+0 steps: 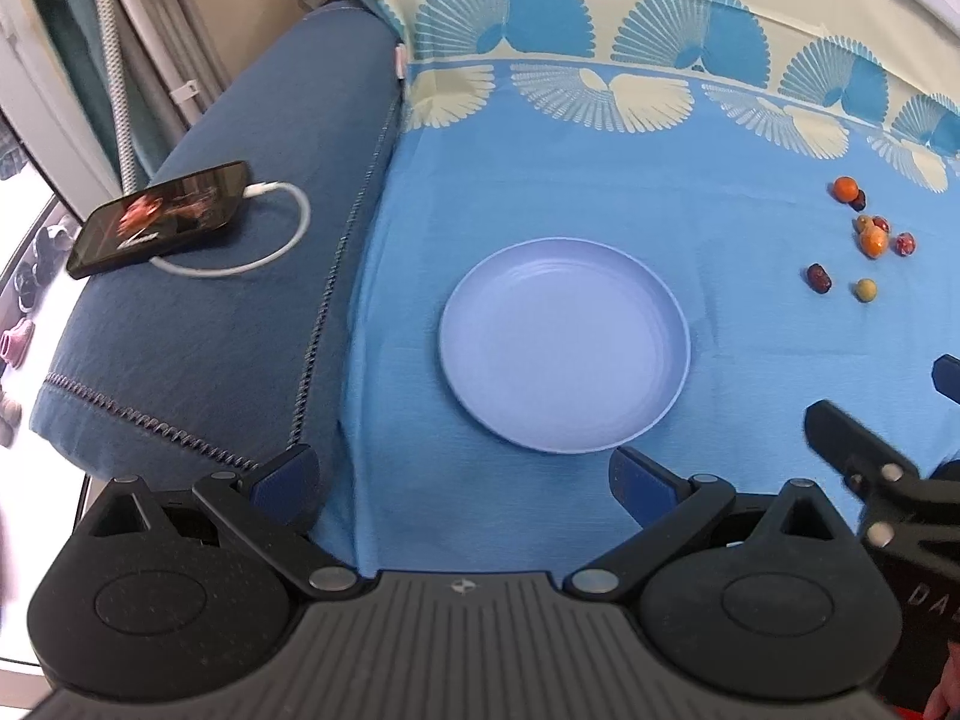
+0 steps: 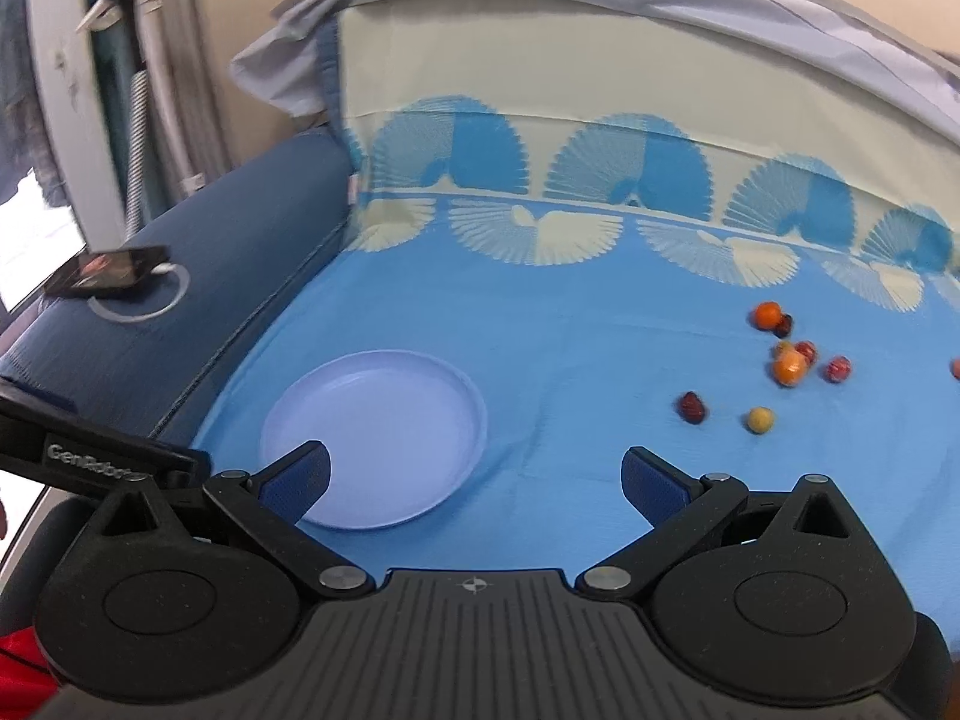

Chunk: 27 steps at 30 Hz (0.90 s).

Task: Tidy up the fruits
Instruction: 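Grasp a mandarin with the right tool while the left tool grasps a red date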

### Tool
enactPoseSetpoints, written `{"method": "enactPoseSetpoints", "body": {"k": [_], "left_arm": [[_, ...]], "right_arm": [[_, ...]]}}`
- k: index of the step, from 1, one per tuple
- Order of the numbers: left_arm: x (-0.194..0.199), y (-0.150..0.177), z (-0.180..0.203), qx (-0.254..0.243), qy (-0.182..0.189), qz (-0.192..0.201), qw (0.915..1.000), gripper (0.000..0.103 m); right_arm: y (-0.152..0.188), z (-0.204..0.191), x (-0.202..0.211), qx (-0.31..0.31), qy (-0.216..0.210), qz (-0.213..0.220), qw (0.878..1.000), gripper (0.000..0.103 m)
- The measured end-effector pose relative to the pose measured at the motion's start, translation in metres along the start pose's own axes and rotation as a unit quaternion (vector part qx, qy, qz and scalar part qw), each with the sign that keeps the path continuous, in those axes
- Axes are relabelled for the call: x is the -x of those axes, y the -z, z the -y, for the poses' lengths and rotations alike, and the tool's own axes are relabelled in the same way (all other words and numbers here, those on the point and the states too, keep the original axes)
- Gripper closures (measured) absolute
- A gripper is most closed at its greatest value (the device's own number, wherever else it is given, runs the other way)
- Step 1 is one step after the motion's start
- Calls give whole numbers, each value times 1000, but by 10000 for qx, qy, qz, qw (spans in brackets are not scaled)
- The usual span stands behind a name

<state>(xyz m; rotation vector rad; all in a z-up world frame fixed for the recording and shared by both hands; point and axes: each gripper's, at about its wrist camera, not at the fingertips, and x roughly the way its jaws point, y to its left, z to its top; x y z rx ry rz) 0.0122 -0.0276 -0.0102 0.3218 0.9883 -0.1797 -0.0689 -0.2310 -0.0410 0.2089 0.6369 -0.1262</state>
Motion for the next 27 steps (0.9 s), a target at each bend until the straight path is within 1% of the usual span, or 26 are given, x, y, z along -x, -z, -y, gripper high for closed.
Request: {"method": "enactPoseSetpoints", "body": {"k": [4, 7, 10, 13, 14, 16, 18, 20, 23, 25, 27], "left_arm": [[-4, -17, 27, -174, 77, 32, 9998, 0], [-10, -34, 58, -281, 306, 63, 9991, 0], [-22, -52, 97, -506, 643, 25, 9966, 0], [-41, -68, 139, -778, 939, -81, 9925, 0], [-51, -75, 157, -873, 1007, -136, 9910, 0], [-67, -82, 185, -1030, 1150, -124, 9879, 0], [-88, -90, 217, -1304, 1271, -89, 9832, 0], [-114, -98, 244, -1523, 1261, -165, 9801, 0], [-148, -106, 275, -1612, 1280, -315, 9781, 0], [-165, -111, 290, -1710, 1311, -348, 9759, 0], [-177, -115, 304, -1863, 1286, -367, 9733, 0]], "right_arm": [[-3, 44, -1, -480, 376, 184, 9980, 0], [-1, 91, 1, -850, 898, 424, 9914, 0], [2, 148, 4, -1164, 1537, 657, 9790, 0], [0, 219, 3, -1529, 2174, 900, 9598, 0], [-2, 246, 2, -1661, 2444, 978, 9503, 0], [-6, 303, -2, -1999, 2962, 1219, 9260, 0], [-12, 367, -12, -2298, 3382, 1320, 9030, 0], [-15, 425, -26, -2543, 3704, 1302, 8839, 0], [-17, 518, -51, -2928, 4064, 1410, 8540, 0], [-20, 574, -66, -3115, 4391, 1407, 8308, 1], [-20, 630, -77, -3435, 4620, 1437, 8050, 1]]}}
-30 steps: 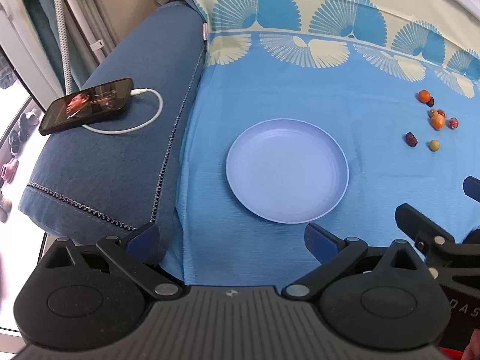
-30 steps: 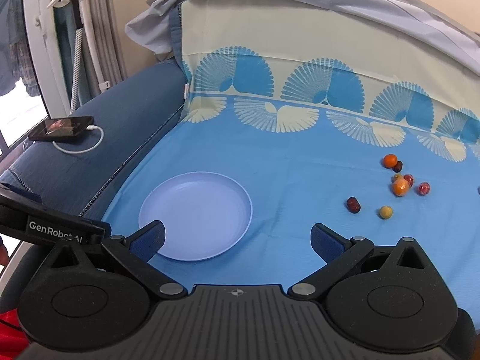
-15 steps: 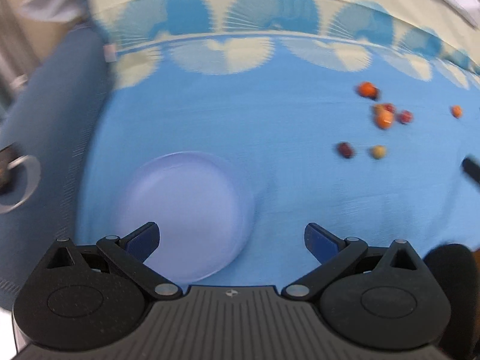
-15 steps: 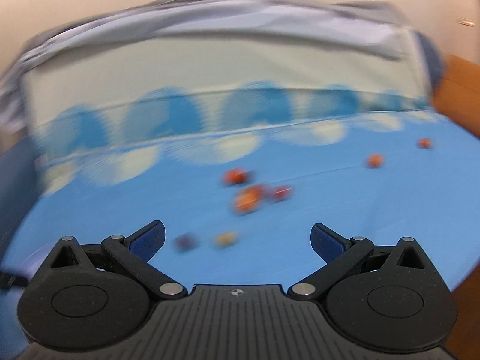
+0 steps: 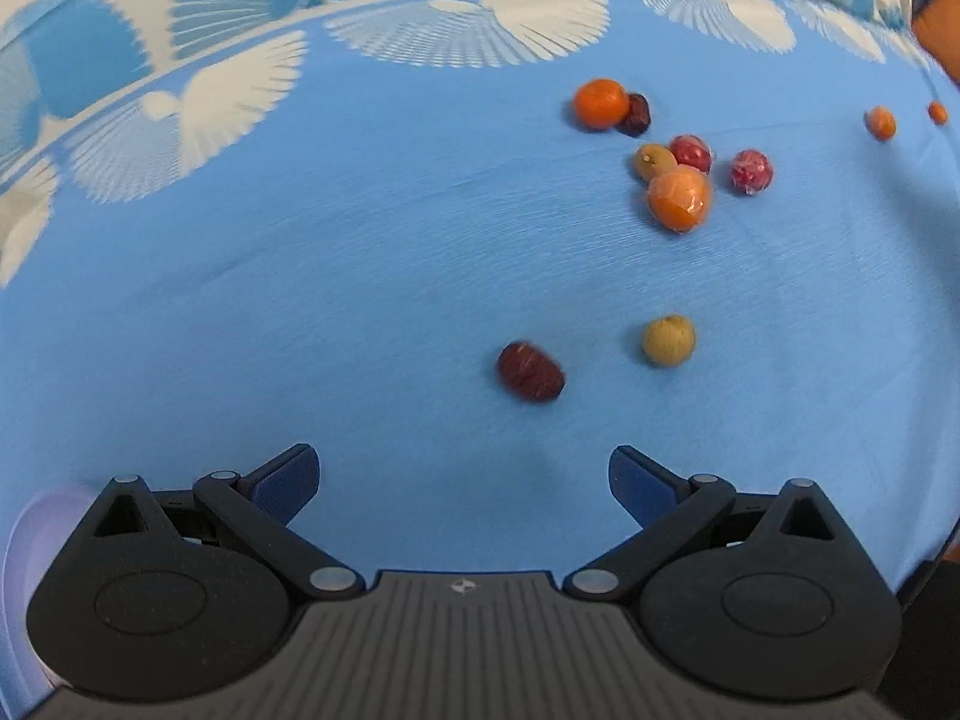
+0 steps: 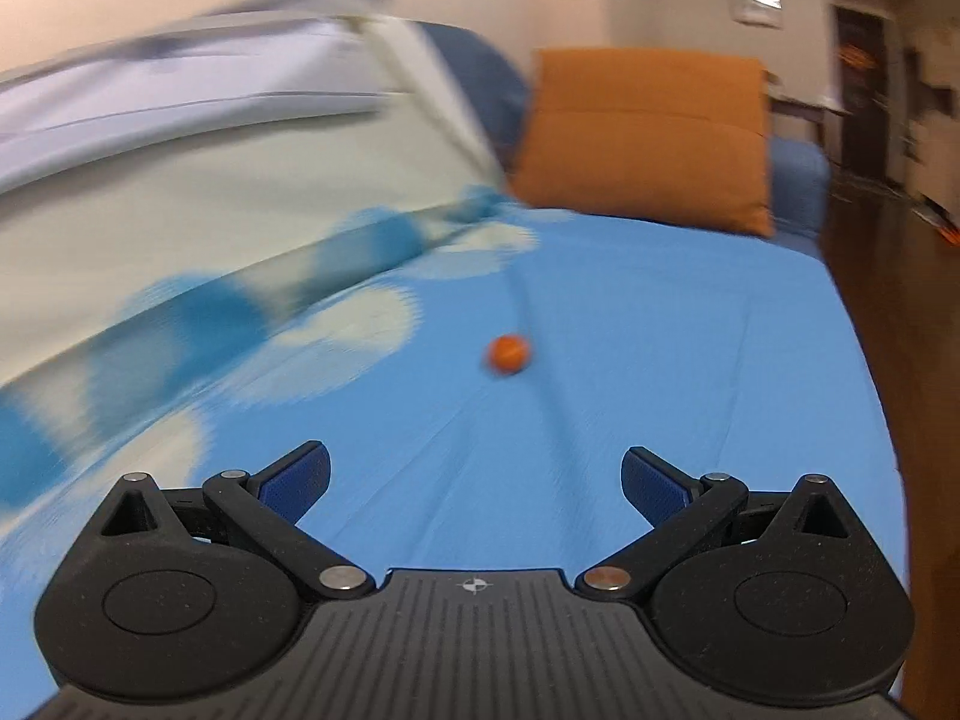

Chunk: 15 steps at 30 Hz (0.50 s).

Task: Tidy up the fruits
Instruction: 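Grasp a mandarin with the right tool while the left tool grasps a red date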

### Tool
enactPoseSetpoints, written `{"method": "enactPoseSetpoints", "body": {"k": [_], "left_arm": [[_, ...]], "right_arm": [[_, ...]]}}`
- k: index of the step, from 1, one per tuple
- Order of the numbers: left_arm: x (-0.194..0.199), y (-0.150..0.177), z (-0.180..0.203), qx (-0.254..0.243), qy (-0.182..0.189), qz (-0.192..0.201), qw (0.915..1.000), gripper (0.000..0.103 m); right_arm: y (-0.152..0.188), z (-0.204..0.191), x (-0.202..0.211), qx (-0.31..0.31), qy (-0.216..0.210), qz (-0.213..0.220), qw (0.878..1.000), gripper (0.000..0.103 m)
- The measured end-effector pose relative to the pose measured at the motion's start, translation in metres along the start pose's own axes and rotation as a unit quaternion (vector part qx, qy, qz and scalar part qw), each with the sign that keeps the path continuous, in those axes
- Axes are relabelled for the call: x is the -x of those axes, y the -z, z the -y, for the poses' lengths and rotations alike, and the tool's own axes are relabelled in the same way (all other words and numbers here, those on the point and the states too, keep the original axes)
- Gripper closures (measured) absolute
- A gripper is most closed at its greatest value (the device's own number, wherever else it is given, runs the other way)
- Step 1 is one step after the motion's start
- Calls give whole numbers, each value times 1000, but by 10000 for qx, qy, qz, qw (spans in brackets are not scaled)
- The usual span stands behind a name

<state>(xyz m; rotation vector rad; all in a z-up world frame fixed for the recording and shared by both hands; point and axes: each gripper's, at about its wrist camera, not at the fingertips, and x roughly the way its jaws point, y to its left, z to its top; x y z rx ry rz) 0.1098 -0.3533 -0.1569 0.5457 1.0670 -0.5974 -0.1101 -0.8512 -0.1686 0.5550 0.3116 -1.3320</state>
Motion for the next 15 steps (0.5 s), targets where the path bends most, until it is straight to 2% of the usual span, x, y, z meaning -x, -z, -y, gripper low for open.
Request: {"method": "enactPoseSetpoints", "body": {"k": [4, 6, 7, 8, 10, 15], "left_arm": [[-23, -17, 11, -179, 72, -99, 9998, 0], [-32, -24, 16, -277, 152, -117, 9994, 0], [-36, -26, 18, -321, 134, -137, 9993, 0], [-40, -29, 20, -379, 110, -130, 9991, 0], [-47, -33, 24, -512, 64, -141, 9986, 0], [-58, -39, 25, -494, 123, -304, 9982, 0]], "right_arm": [[-24, 14, -98, -469, 255, -275, 9982, 1], [-33, 15, -144, -375, 202, -474, 9980, 1], [-35, 9, -164, -292, 252, -434, 9983, 1], [-34, 5, -179, -220, 207, -387, 9988, 1], [-33, 3, -202, -81, -50, -562, 9984, 1], [-22, -3, -247, -247, 75, -677, 9974, 6]]}}
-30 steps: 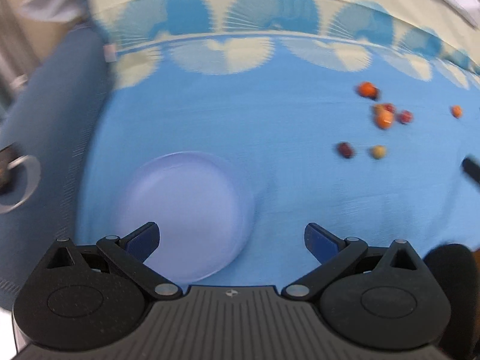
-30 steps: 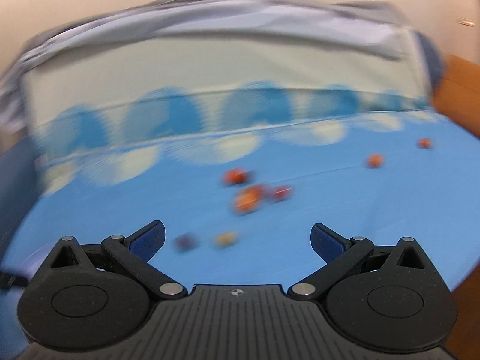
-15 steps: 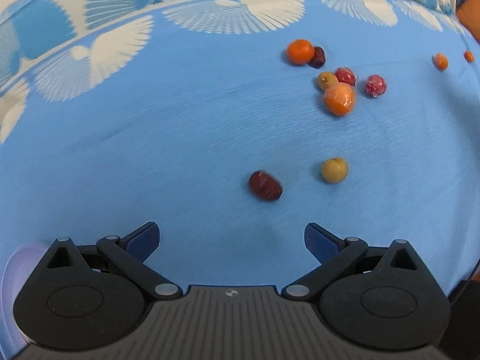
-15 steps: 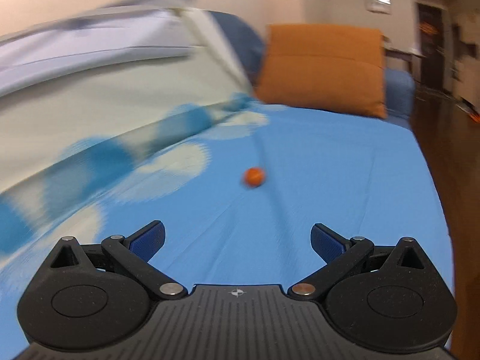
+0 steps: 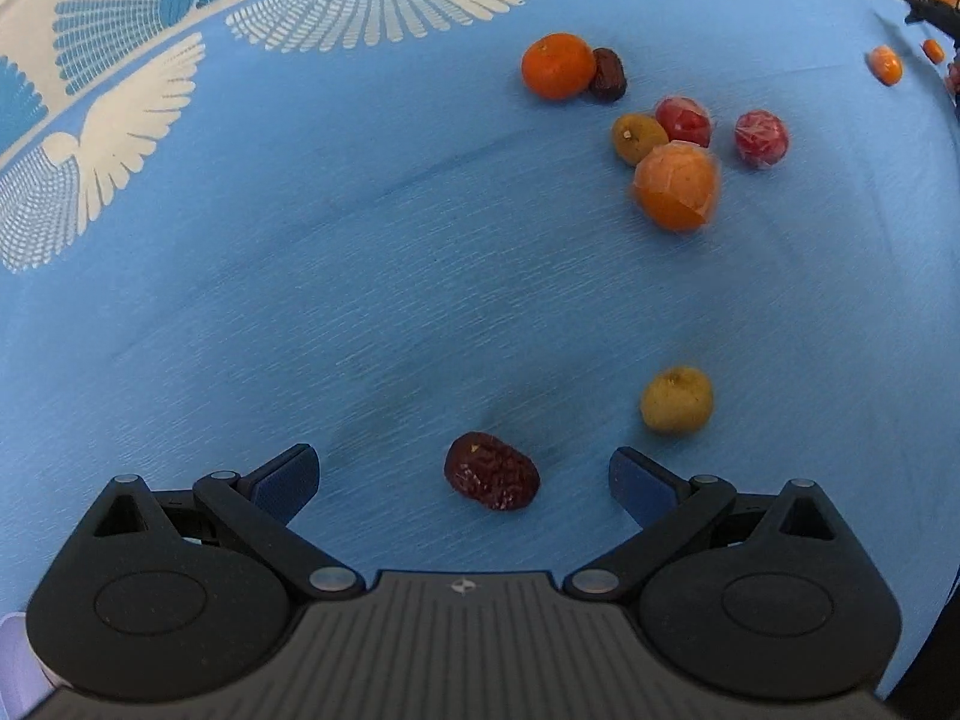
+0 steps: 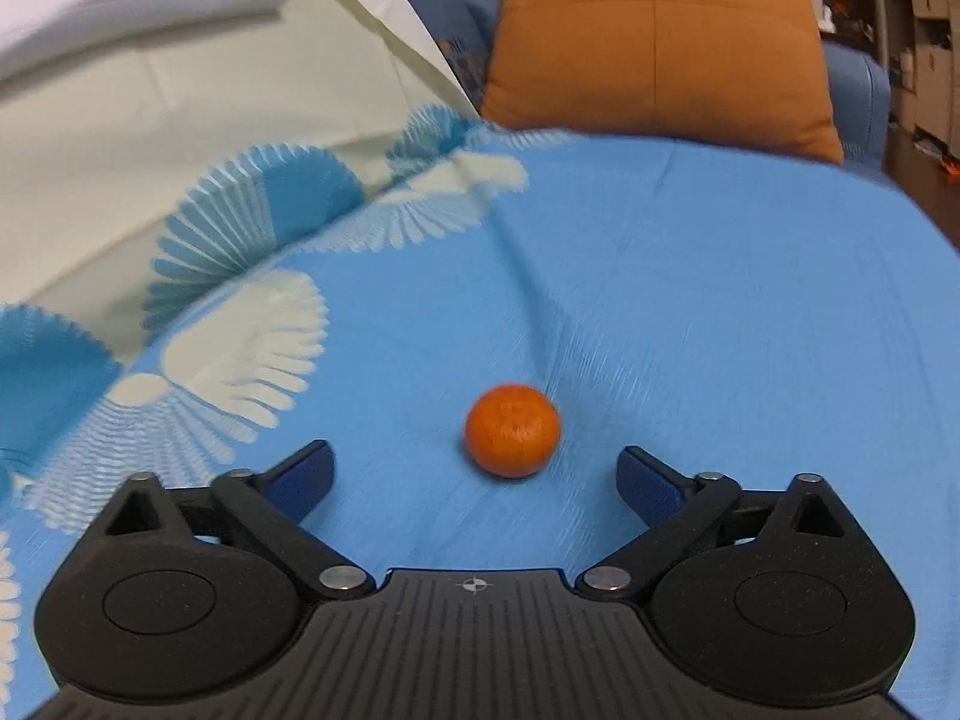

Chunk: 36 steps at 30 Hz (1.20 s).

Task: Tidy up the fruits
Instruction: 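Grasp a mandarin with the right tool while the left tool grasps a red date, then carry both fruits over the blue plate and open both tools to drop them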

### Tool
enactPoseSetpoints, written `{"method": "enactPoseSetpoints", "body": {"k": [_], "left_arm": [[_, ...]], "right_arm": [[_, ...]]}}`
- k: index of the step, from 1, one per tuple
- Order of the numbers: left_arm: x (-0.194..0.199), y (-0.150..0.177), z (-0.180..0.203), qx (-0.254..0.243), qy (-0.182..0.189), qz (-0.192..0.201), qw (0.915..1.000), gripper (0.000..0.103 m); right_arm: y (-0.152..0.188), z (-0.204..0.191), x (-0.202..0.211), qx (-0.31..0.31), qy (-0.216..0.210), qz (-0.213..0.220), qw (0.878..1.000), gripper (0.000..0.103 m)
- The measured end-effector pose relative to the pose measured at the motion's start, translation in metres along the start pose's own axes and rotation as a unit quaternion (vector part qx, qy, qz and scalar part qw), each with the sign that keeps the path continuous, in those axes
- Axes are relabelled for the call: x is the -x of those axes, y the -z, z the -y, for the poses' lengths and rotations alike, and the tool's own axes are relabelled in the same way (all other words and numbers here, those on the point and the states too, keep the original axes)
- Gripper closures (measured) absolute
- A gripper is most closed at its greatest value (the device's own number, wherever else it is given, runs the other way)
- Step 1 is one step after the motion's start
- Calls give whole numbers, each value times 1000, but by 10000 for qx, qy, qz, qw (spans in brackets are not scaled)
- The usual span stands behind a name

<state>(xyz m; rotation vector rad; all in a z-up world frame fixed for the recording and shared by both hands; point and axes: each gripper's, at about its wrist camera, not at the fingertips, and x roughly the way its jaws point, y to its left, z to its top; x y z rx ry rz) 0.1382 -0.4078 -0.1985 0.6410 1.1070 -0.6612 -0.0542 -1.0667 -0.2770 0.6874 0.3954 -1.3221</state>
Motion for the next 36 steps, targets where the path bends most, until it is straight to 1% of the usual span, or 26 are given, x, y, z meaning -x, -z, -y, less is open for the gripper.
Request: {"method": "enactPoseSetpoints", "body": {"k": [1, 3, 4, 5, 6, 7, 8, 9, 10, 12, 13, 15, 17, 20, 24, 26, 28, 31, 33, 36], "left_arm": [[-1, -1, 0, -27, 11, -10, 10000, 0], [-1, -1, 1, -77, -4, 28, 10000, 0], [-1, -1, 1, -80, -30, 61, 9999, 1], [1, 0, 2, -70, -59, 152, 9998, 10], [5, 1, 4, -54, -38, 242, 9997, 18], [8, 1, 4, -18, 195, 244, 9995, 40], [11, 1, 3, 42, 378, 226, 9990, 59], [13, 0, 3, 57, 357, 262, 9990, 70], [15, -1, 1, 21, 388, 287, 9988, 71], [17, 0, -4, 92, 355, 282, 9989, 71], [19, 3, -5, 169, 363, 285, 9988, 71], [26, 10, -11, 321, 353, 294, 9984, 71], [37, 17, -15, 401, 280, 320, 9983, 71], [58, 33, -23, 549, 124, 310, 9979, 71], [93, 57, -42, 890, -102, 162, 9958, 71], [116, 72, -55, 1043, -209, 213, 9941, 71], [141, 88, -67, 1158, -309, 287, 9924, 71], [175, 112, -81, 1316, -556, 382, 9890, 71], [196, 131, -87, 1370, -695, 439, 9872, 71], [225, 161, -96, 1511, -705, 580, 9843, 71]], "right_arm": [[2, -3, -5, 91, 81, -20, 9999, 6], [8, -13, -6, 483, 280, 149, 9983, 11], [8, -17, -6, 646, 234, 219, 9974, 31], [6, -19, -4, 677, 130, 263, 9973, 69], [4, -22, -1, 710, 66, 269, 9971, 70], [3, -26, 1, 803, 107, 245, 9964, 70], [3, -30, 4, 902, 253, 269, 9952, 70], [4, -32, 10, 972, 332, 354, 9941, 70], [5, -33, 16, 1048, 332, 435, 9930, 70], [14, -37, 41, 1279, 301, 554, 9898, 70], [19, -38, 58, 1397, 123, 566, 9885, 70], [33, -36, 100, 1486, -423, 598, 9862, 70], [52, -35, 148, 1588, -1040, 586, 9801, 70], [81, -39, 226, 1750, -1865, 527, 9653, 70], [114, -48, 333, 1797, -2910, 410, 9388, 70], [126, -52, 383, 1783, -3282, 441, 9266, 70], [134, -56, 430, 1765, -3618, 458, 9142, 70], [142, -60, 497, 1734, -3994, 484, 8989, 70], [147, -59, 536, 1738, -4164, 498, 8910, 70], [159, -61, 594, 1825, -4382, 426, 8792, 70]]}}
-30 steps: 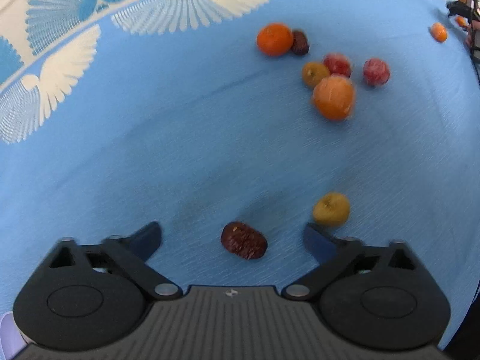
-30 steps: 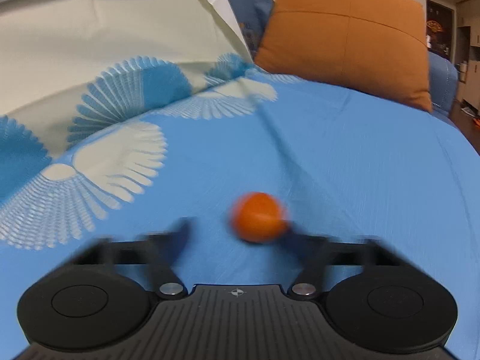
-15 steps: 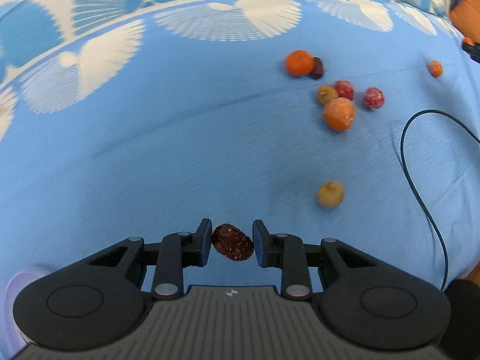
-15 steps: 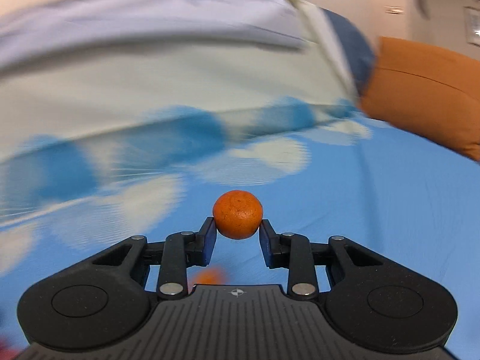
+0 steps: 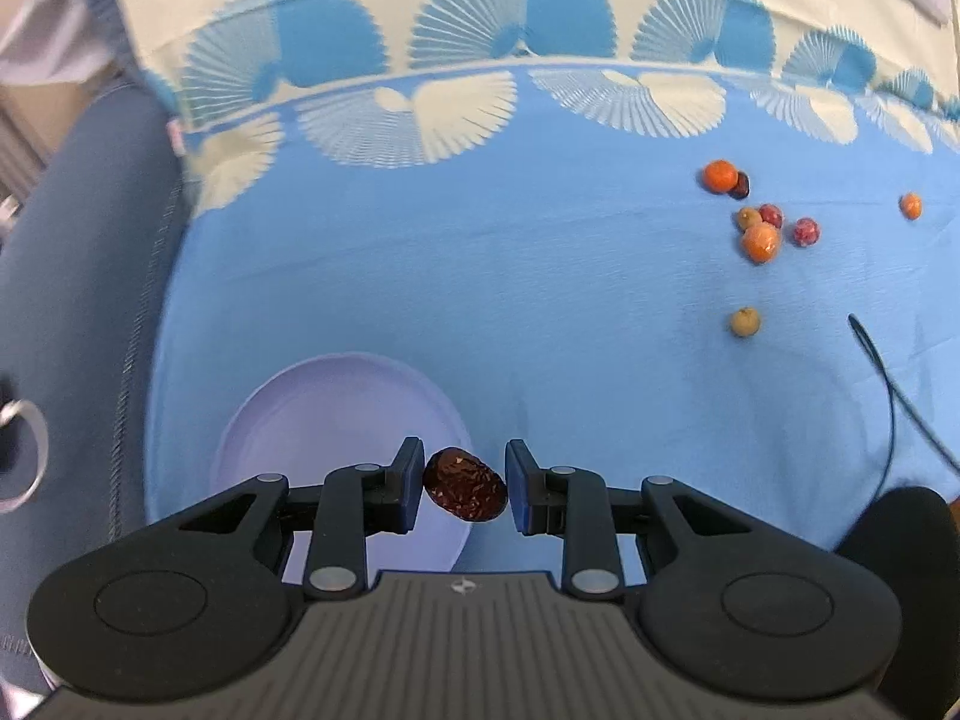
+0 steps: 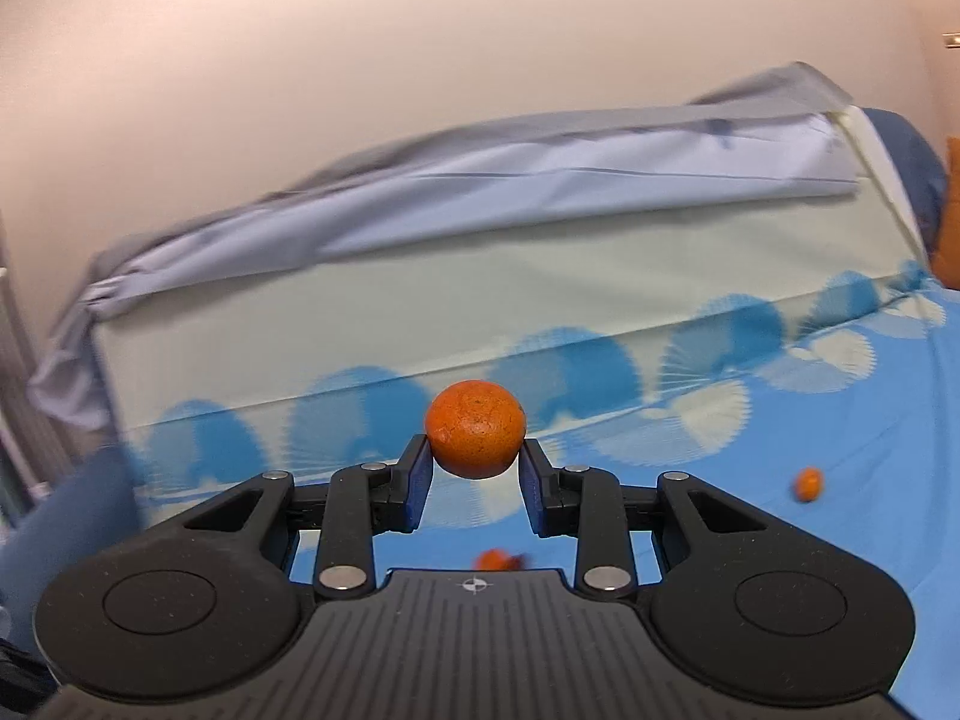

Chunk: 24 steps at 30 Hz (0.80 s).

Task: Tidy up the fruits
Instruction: 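Carry both fruits over the blue plate and open both tools to drop them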

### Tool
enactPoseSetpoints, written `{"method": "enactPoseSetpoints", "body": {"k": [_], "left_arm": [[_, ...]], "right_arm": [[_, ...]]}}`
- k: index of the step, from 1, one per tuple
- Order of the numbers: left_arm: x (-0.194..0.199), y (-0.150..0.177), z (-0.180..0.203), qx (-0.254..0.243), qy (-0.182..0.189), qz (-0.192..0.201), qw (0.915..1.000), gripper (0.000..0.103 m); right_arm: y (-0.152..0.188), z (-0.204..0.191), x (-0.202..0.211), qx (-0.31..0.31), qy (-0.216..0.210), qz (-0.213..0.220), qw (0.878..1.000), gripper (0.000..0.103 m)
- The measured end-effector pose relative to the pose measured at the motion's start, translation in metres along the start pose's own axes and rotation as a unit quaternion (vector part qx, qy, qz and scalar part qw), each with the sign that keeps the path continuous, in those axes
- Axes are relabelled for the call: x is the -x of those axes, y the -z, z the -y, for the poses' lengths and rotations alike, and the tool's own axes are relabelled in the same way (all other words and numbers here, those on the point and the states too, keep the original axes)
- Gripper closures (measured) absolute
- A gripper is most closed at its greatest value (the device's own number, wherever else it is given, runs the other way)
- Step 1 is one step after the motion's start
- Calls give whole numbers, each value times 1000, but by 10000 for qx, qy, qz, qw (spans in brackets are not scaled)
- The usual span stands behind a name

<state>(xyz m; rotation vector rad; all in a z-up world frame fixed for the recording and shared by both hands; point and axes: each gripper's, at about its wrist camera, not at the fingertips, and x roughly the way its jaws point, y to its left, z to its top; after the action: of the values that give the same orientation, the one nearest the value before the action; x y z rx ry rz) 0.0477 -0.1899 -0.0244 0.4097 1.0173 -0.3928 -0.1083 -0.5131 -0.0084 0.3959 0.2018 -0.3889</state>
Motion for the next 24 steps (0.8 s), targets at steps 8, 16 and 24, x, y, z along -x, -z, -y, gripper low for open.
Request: {"method": "enactPoseSetpoints", "body": {"k": [8, 16, 24], "left_arm": [[68, 62, -47, 350, 38, 347, 9988, 71], [105, 118, -87, 708, 112, 707, 9949, 71], [127, 153, -122, 1085, 45, 997, 9891, 71]], "right_arm": [[11, -101, 82, 235, -575, -171, 9979, 70], [32, -175, 134, 327, -1245, -406, 9909, 70], [68, -232, 151, 507, -1744, -987, 9784, 70]]}}
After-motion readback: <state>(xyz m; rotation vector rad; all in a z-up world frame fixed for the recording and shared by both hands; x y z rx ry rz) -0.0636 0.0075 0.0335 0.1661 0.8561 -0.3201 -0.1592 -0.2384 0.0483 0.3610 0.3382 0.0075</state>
